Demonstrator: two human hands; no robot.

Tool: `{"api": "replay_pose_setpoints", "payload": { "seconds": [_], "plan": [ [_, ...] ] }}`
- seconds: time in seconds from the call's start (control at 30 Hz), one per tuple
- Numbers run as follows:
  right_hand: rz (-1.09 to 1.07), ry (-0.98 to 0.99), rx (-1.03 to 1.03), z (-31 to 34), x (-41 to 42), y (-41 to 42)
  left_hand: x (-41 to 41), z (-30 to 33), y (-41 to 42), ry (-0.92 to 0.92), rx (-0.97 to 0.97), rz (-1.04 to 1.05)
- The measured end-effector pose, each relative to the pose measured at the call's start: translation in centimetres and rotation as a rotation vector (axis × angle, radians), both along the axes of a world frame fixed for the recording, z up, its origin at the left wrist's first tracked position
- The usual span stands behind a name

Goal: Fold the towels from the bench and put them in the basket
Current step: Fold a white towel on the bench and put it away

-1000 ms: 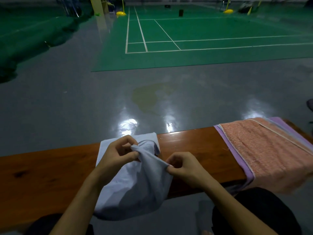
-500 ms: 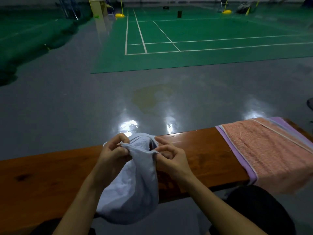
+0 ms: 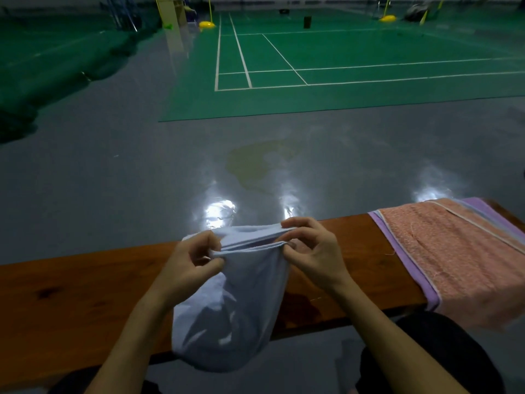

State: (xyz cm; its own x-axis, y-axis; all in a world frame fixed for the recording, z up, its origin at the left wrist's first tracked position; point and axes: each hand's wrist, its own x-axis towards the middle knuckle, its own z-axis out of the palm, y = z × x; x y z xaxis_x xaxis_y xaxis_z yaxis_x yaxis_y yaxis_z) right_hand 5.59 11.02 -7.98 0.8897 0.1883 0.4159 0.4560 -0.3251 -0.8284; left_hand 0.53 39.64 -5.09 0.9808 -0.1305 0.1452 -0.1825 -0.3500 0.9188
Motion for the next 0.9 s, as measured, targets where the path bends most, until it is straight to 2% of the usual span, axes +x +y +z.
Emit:
{"api": "replay_pose_setpoints", "payload": {
  "seconds": [0.13,0.3,0.4,0.53,0.6,0.77,0.9],
  "plan": [
    [-0.036,-0.177,-0.294,-0.2,0.7,-0.7,0.4,-0.8,0.6,-0.316,0.304,0.073],
    [-0.088,-0.269,-0.445,0.2,0.6,-0.2,0.8,-1.4,0.7,-0.463,0.582,0.126],
    [-0.123,-0.254,-0.478,1.1,0.3,0.0,0.6,-0.7,-0.1,-0.528,0.651,0.164],
    [-0.134,-0.174,-0.352,2.4,-0.4,0.0,0.3,1.2,-0.5,-0.527,0.506,0.240],
    [-0.117,-0.174,-0.382,3.2,-0.4,0.2,0.2,2.4,-0.5,-0.496,0.415,0.268],
    [-0.096,-0.149,-0.339,7.3,-0.8,0.7,-0.8,7.2,-1.6,-0.413,0.020,0.361],
    [0.011,0.020,-0.078,12.0,-1.4,1.3,-1.3,11.9,-2.0,-0.338,-0.277,0.398]
  ]
}}
